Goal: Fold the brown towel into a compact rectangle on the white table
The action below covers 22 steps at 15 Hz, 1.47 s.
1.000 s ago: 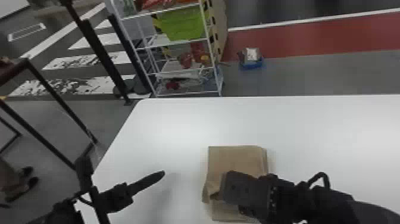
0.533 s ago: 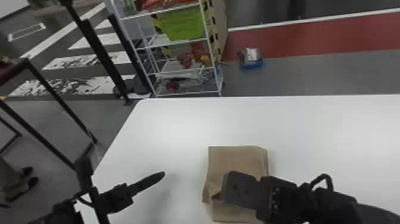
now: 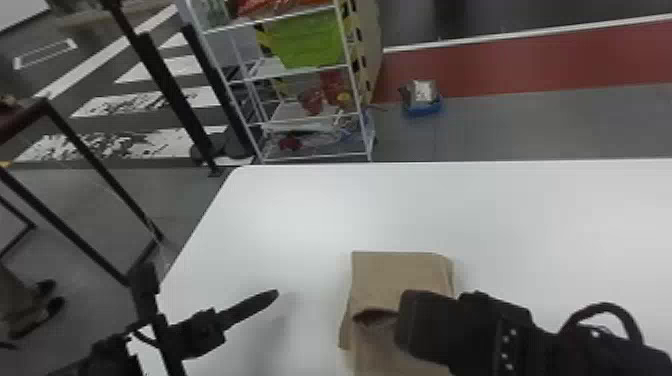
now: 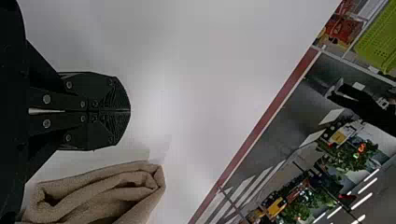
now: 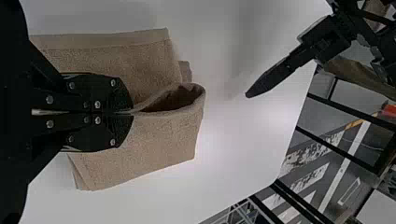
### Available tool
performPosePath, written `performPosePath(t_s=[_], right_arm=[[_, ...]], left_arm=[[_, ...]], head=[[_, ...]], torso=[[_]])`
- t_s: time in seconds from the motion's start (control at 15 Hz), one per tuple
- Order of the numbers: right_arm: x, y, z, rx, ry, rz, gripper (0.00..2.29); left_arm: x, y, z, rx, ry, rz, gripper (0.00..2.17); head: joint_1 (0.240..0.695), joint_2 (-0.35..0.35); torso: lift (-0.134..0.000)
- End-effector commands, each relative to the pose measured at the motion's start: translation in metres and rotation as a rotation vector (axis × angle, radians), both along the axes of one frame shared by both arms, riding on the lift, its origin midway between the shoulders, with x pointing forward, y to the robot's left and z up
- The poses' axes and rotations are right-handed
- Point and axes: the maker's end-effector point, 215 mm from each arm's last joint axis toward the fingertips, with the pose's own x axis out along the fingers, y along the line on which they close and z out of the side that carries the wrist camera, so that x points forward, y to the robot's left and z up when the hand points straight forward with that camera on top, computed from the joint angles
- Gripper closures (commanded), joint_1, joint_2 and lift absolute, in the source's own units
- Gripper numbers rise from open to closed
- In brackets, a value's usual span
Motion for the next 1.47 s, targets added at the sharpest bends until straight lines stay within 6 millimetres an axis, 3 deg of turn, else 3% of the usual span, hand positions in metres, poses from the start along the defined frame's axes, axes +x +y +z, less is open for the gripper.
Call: performPosePath(t_s=[0.0, 0.13, 0.33, 0.53, 0.73, 1.13, 1.2, 1.4], right_arm=[[-0.015, -0.003, -0.012, -0.033, 0.011, 0.01, 1.68], [-0.01, -0.002, -0.012, -0.041, -0.011, 0.001, 1.68], [0.037, -0.016, -0.006, -0.019, -0.092, -0.11, 1.68], [0.072, -0.013, 0.021, 0.086, -0.137, -0.162, 1.68], [0.078, -0.004, 0.037, 0.14, -0.146, -0.175, 1.68], [0.103, -0.004, 0.068, 0.181, -0.19, -0.219, 1.68], [0.104, -0.004, 0.069, 0.182, -0.191, -0.221, 1.68], [0.104, -0.006, 0.067, 0.177, -0.179, -0.224, 1.68]], left_arm=[[0.001, -0.003, -0.002, 0.001, 0.004, -0.006, 1.91], [0.003, -0.005, -0.003, 0.006, 0.007, -0.011, 1.91], [-0.003, -0.018, -0.006, -0.045, 0.018, -0.034, 1.91], [-0.002, -0.029, -0.005, -0.063, 0.022, -0.056, 1.91], [-0.014, -0.058, -0.001, -0.15, 0.058, -0.112, 1.91], [-0.063, -0.12, 0.059, -0.424, 0.086, -0.251, 1.91], [-0.064, -0.129, 0.067, -0.436, 0.08, -0.276, 1.91], [-0.059, -0.154, 0.061, -0.424, 0.101, -0.326, 1.91]], head=[[0.695, 0.35], [0.695, 0.35], [0.695, 0.35], [0.695, 0.35], [0.695, 0.35], [0.695, 0.35], [0.695, 0.35], [0.695, 0.35]], torso=[[-0.124], [-0.124], [-0.124], [-0.124], [-0.124], [-0.124], [-0.124], [-0.124]])
